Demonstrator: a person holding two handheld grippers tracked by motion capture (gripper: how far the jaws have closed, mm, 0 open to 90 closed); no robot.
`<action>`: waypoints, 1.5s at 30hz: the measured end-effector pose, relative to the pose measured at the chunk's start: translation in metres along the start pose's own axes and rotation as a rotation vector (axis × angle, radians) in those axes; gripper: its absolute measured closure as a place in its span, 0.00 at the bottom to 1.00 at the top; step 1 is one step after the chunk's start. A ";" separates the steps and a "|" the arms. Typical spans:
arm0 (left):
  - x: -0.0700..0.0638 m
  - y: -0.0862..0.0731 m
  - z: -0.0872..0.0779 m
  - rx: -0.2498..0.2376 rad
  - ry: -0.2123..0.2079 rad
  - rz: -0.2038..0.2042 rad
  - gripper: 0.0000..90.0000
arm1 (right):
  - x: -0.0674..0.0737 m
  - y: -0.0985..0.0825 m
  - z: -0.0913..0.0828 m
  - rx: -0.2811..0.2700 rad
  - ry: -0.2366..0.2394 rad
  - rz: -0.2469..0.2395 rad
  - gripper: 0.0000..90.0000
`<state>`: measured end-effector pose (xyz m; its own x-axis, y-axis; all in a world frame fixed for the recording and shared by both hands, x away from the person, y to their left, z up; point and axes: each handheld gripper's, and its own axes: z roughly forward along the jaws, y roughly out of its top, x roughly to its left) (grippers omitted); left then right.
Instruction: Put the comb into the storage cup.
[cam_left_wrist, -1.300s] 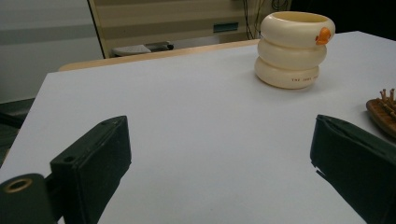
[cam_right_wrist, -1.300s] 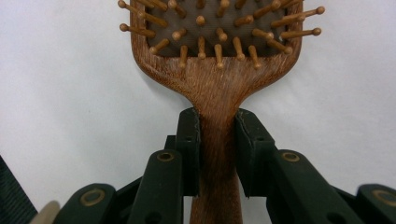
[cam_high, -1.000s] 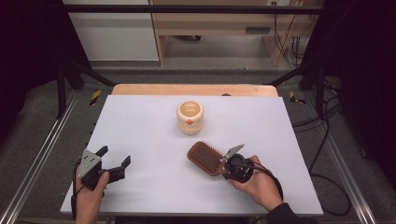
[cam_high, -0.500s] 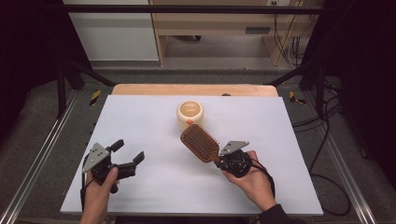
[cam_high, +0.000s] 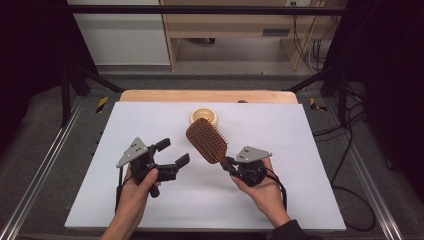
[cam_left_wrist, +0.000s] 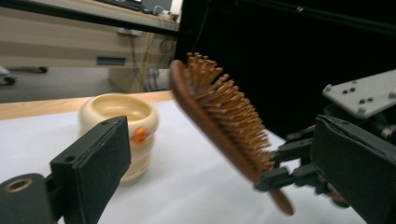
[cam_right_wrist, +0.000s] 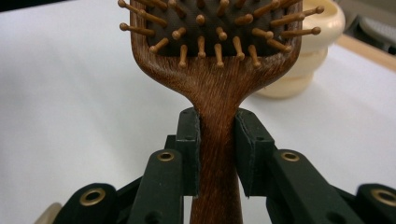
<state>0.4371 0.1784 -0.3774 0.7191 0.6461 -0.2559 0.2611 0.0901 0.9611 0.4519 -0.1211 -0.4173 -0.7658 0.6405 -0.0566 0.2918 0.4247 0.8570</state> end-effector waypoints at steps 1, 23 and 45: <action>-0.001 0.002 0.003 -0.003 -0.002 -0.002 0.06 | 0.001 0.001 0.000 -0.015 0.005 -0.004 0.81; 0.005 0.012 0.037 -0.041 -0.023 -0.267 0.23 | 0.026 0.011 0.011 -0.105 0.024 -0.073 0.81; 0.005 0.011 0.039 -0.062 0.042 -0.315 0.53 | 0.029 0.005 0.015 -0.114 0.031 -0.011 0.81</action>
<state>0.4684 0.1526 -0.3722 0.5812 0.6099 -0.5387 0.4264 0.3356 0.8400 0.4397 -0.0908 -0.4218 -0.7867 0.6152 -0.0515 0.2177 0.3545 0.9094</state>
